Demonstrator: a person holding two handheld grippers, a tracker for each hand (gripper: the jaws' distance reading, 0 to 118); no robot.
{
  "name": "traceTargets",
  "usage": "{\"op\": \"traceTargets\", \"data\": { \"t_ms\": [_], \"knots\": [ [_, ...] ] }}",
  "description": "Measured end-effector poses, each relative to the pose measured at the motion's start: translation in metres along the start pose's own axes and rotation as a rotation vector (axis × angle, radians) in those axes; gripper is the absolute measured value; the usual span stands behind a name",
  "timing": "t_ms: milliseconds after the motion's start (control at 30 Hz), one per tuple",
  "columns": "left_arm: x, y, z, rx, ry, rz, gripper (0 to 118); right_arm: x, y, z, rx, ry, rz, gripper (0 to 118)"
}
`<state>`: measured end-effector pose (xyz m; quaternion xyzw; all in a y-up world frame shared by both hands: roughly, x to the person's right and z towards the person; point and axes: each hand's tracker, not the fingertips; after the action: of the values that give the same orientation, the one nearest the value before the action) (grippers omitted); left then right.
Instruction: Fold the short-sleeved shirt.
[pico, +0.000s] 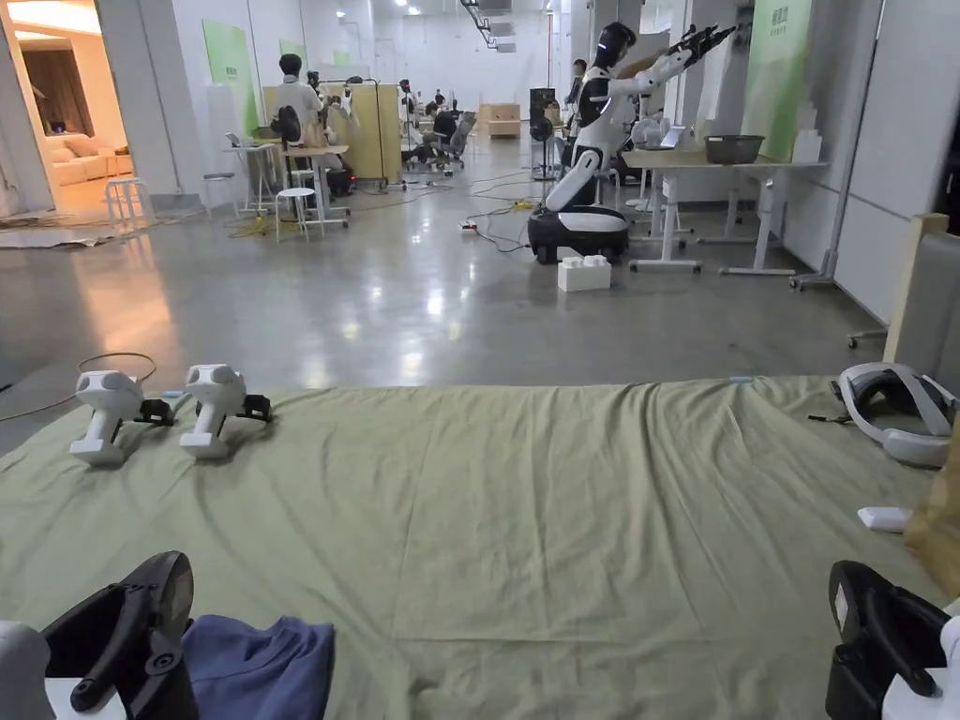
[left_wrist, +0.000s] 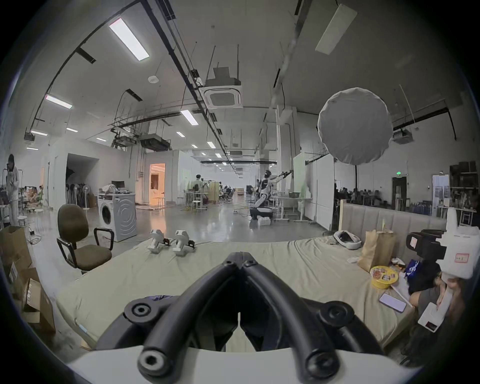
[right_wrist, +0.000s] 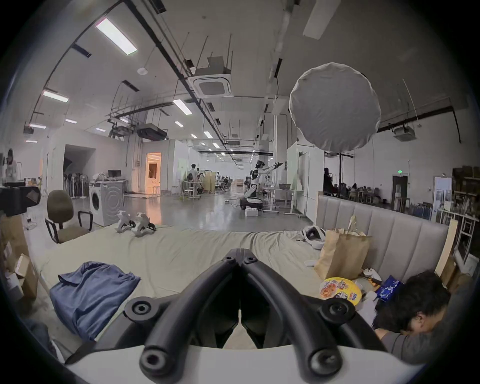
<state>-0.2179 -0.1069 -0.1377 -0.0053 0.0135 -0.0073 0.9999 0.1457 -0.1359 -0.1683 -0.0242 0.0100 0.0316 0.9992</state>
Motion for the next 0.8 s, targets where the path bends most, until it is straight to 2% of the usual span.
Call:
{"op": "traceTargets", "data": {
  "t_ms": [300,400,433,467,500,533,667,733,800],
  "knots": [
    [-0.020,-0.007,-0.007,-0.033,0.002,0.033,1,0.005,-0.001,-0.003,-0.007,0.021,-0.017,2],
    [-0.048,-0.018,-0.019,-0.101,0.000,0.123,5,0.006,-0.010,-0.003,-0.037,0.041,-0.023,2],
    [-0.059,-0.023,-0.023,-0.104,0.031,0.148,18,0.000,-0.008,-0.001,-0.063,0.052,-0.030,2],
    [-0.070,-0.032,-0.031,-0.129,0.039,0.154,51,-0.001,-0.012,-0.002,-0.077,0.055,-0.034,2],
    [-0.083,-0.038,-0.044,-0.210,0.035,0.152,95,-0.001,-0.017,-0.004,-0.096,0.059,-0.038,2],
    [-0.097,-0.049,-0.059,-0.323,0.033,0.155,101,-0.001,-0.021,-0.006,-0.126,0.067,-0.044,2],
    [-0.130,-0.103,-0.113,-0.456,0.048,0.161,107,-0.001,-0.038,-0.017,-0.212,0.086,-0.091,2],
    [-0.142,-0.132,-0.144,-0.544,0.066,0.184,118,-0.001,-0.046,-0.024,-0.259,0.092,-0.119,2],
    [-0.153,-0.162,-0.180,-0.641,0.052,0.224,118,-0.002,-0.054,-0.031,-0.309,0.105,-0.134,2]
  ]
}}
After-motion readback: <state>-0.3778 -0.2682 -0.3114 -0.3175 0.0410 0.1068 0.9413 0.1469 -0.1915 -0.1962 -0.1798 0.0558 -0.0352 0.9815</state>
